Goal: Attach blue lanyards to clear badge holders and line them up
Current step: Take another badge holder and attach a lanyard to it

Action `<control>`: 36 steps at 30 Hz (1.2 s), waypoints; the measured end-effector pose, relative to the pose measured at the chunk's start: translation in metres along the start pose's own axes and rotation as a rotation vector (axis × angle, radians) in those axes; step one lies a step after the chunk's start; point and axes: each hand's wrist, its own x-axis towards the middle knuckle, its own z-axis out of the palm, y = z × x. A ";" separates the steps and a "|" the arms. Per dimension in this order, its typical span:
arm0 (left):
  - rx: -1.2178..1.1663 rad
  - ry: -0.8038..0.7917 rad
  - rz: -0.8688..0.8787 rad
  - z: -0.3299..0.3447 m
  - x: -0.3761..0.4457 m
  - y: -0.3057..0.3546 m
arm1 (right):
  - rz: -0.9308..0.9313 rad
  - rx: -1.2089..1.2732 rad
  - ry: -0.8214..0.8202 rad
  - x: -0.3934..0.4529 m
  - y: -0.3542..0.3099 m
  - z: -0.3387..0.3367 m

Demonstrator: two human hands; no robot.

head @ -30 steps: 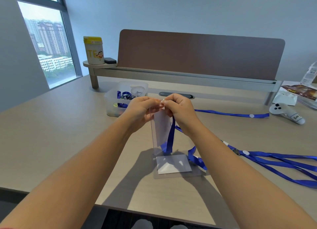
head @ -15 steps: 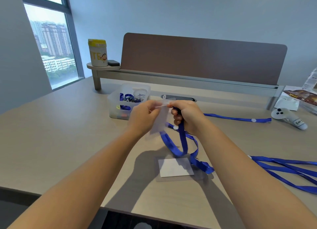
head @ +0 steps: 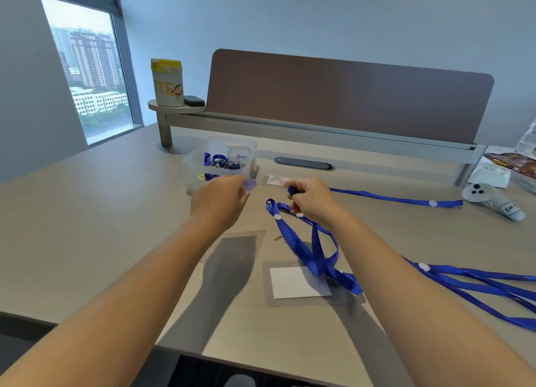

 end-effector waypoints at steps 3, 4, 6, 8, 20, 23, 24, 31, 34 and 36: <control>-0.008 -0.057 -0.036 0.015 -0.001 -0.009 | 0.065 0.065 -0.036 0.008 0.015 0.011; -0.017 -0.065 -0.041 0.018 -0.001 -0.011 | 0.096 0.082 -0.032 0.011 0.019 0.015; -0.034 -0.072 -0.042 0.023 0.001 -0.014 | 0.118 0.025 -0.032 0.016 0.026 0.022; -0.045 -0.071 -0.045 0.026 0.007 -0.017 | 0.119 -0.115 -0.062 0.021 0.032 0.028; -0.086 -0.072 -0.043 0.031 0.011 -0.024 | 0.216 -0.277 -0.276 0.031 0.041 0.042; -0.107 -0.059 -0.059 0.029 0.009 -0.029 | 0.221 -0.313 -0.275 0.032 0.043 0.050; -0.110 -0.055 -0.064 0.028 0.008 -0.032 | 0.225 -0.326 -0.270 0.034 0.044 0.052; -0.107 -0.047 -0.070 0.023 0.002 -0.042 | 0.248 -0.487 -0.305 0.035 0.038 0.061; -0.108 -0.049 -0.073 0.021 0.001 -0.042 | 0.246 -0.551 -0.345 0.033 0.034 0.063; -0.099 -0.051 -0.073 0.021 -0.001 -0.044 | 0.229 -0.581 -0.349 0.033 0.031 0.064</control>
